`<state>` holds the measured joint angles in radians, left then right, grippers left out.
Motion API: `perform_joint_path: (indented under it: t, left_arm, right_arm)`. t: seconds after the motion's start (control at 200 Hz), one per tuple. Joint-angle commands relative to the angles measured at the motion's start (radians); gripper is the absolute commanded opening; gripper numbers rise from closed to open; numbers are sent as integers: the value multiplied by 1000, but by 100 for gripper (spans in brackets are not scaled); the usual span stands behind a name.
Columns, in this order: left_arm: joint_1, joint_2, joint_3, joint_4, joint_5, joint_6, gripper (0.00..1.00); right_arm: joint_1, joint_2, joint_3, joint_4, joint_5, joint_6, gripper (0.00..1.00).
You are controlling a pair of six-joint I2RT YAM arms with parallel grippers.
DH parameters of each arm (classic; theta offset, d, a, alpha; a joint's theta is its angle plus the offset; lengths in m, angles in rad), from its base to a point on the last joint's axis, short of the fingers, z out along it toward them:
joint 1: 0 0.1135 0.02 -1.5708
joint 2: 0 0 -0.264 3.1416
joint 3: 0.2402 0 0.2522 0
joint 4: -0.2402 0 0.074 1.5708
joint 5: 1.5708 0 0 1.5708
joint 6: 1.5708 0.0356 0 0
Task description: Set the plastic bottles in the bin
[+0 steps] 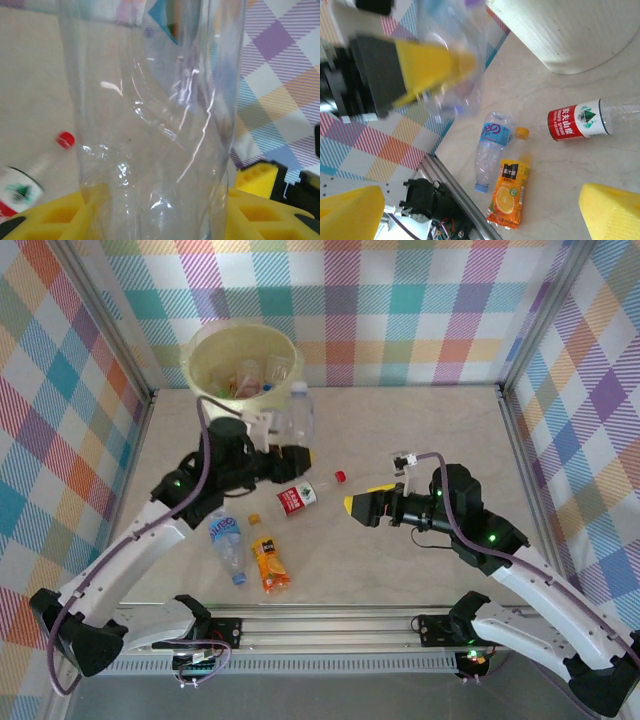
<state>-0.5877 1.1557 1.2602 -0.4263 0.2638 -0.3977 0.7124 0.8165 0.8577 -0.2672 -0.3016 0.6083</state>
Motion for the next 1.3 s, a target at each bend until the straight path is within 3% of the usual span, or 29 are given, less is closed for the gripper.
perform_joint_path:
  t: [0.0, 0.36, 0.7, 1.07, 1.295]
  left_arm:
    - [79, 60, 147, -166, 3, 136, 52]
    - [272, 403, 675, -404, -178, 270, 54]
    - [429, 768, 1143, -588, -180, 237, 53]
    - [505, 829, 1102, -594, -159, 171, 53]
    - [514, 763, 989, -533, -170, 152, 62]
  right_arm:
    - [-5, 0, 15, -10, -37, -39, 100]
    - [-5, -53, -11, -46, -22, -62, 100]
    - [-6, -99, -33, -100, 17, -64, 100]
    - [-5, -93, -39, -121, 47, -63, 100]
    - [-5, -88, -40, -132, 61, -55, 100]
